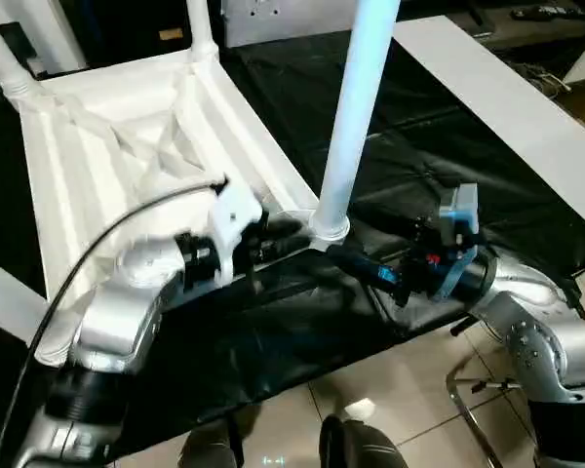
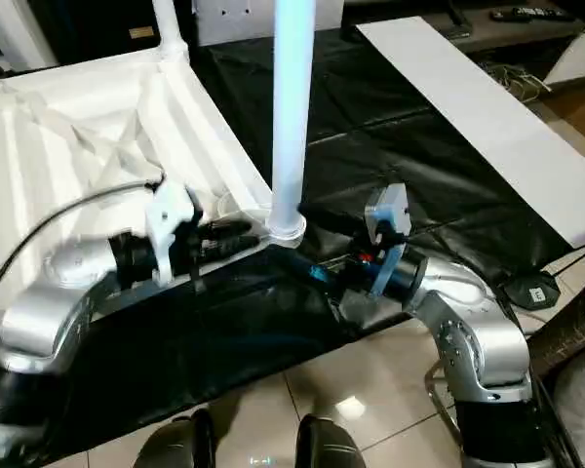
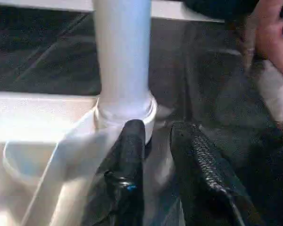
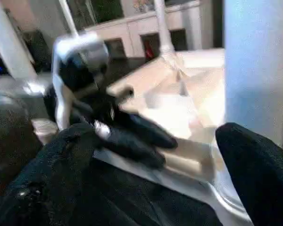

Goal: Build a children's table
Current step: Rotate leg to tighten

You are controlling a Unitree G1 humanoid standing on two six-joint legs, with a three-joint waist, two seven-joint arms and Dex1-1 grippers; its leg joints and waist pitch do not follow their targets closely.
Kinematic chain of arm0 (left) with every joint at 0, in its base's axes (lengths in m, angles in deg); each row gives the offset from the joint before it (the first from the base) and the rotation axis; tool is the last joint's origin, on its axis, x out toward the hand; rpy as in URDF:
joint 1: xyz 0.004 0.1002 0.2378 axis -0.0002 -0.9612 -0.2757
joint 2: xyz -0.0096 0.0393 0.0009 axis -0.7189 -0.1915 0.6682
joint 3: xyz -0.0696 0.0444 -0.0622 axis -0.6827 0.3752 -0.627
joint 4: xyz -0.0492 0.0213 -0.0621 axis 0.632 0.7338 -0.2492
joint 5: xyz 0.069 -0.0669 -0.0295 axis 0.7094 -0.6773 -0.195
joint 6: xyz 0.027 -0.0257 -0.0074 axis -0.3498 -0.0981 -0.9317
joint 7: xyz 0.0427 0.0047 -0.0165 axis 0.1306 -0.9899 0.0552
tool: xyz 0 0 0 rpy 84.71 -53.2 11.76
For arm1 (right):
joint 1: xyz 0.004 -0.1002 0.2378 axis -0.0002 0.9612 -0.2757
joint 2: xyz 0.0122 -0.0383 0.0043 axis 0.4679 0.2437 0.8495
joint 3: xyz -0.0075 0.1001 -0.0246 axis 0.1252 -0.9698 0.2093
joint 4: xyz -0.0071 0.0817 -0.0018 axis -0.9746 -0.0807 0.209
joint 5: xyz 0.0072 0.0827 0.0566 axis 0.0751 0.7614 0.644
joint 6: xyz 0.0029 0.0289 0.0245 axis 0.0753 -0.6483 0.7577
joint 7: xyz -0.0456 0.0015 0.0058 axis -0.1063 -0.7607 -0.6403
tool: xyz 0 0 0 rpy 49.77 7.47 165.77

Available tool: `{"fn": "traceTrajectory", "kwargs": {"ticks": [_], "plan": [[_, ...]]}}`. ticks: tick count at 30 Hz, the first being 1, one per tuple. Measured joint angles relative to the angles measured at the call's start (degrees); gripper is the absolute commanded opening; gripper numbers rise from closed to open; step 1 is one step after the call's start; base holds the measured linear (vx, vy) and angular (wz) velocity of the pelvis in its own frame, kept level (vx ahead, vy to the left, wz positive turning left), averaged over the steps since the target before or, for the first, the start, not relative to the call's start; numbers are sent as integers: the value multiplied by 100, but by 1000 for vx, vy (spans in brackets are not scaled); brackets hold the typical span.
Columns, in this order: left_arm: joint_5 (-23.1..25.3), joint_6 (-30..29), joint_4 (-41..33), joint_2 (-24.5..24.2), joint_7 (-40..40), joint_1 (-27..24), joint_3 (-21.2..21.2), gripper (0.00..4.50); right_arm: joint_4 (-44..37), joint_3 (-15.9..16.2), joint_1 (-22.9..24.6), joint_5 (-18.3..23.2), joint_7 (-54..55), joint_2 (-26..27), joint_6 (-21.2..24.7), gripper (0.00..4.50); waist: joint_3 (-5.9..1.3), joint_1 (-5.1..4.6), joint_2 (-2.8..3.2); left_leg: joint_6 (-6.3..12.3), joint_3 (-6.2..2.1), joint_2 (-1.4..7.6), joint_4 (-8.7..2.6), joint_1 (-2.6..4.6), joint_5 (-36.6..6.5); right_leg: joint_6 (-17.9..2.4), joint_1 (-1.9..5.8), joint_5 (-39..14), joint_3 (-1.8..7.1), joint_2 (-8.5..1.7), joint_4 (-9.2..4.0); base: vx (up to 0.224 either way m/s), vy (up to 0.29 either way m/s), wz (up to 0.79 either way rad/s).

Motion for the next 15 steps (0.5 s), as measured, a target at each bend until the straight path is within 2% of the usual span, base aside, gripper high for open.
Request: {"fn": "traceTrajectory", "kwargs": {"ticks": [3,5,9,11,15], "plan": [[12,-128,-362,9,183,-341,-30,156,-59,10,-236,45,173,253,-13,450,2,-3,-3,-4,3,1,0,0,-1,5,-1,4,-1,-3,-4,0,0,0],[-38,-268,-770,-79,233,-757,-39,167,-90,6,-399,64,366,387,-43,450,2,-4,-2,-5,4,2,-3,1,-2,5,0,4,-1,-3,-11,0,0,0],[-127,-488,-1337,-211,326,-1553,-156,207,-116,24,-420,151,639,510,-9,450,4,21,-3,-5,10,2,-27,-2,-2,5,1,7,-1,-2,-43,0,0,0],[-198,-520,-1744,-164,469,-2032,-192,215,-120,106,-443,86,813,617,-15,450,4,10,-2,-5,18,1,-47,-2,-2,4,3,17,-1,-1,-74,0,0,0],[-307,-629,-2270,-14,720,-2492,-251,255,9,241,-553,-214,1186,860,-131,450,7,5,-9,-6,20,2,-50,1,-2,11,3,26,0,0,-81,0,0,0]]}}
